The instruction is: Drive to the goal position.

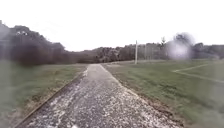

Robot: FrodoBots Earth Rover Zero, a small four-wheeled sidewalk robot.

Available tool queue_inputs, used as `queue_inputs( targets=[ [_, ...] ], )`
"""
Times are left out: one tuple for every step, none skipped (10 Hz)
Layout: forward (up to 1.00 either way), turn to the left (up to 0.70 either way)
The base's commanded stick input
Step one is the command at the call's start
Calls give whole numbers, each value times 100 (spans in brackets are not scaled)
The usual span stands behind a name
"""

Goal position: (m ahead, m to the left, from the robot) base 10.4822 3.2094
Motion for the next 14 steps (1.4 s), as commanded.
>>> queue_inputs(
  targets=[
    [6,0],
    [6,0],
    [6,0],
    [0,0],
    [0,0],
    [0,0],
    [0,0],
    [0,0],
    [0,0],
    [0,0],
    [0,0],
    [0,0],
    [1,0],
    [4,0]
  ],
)
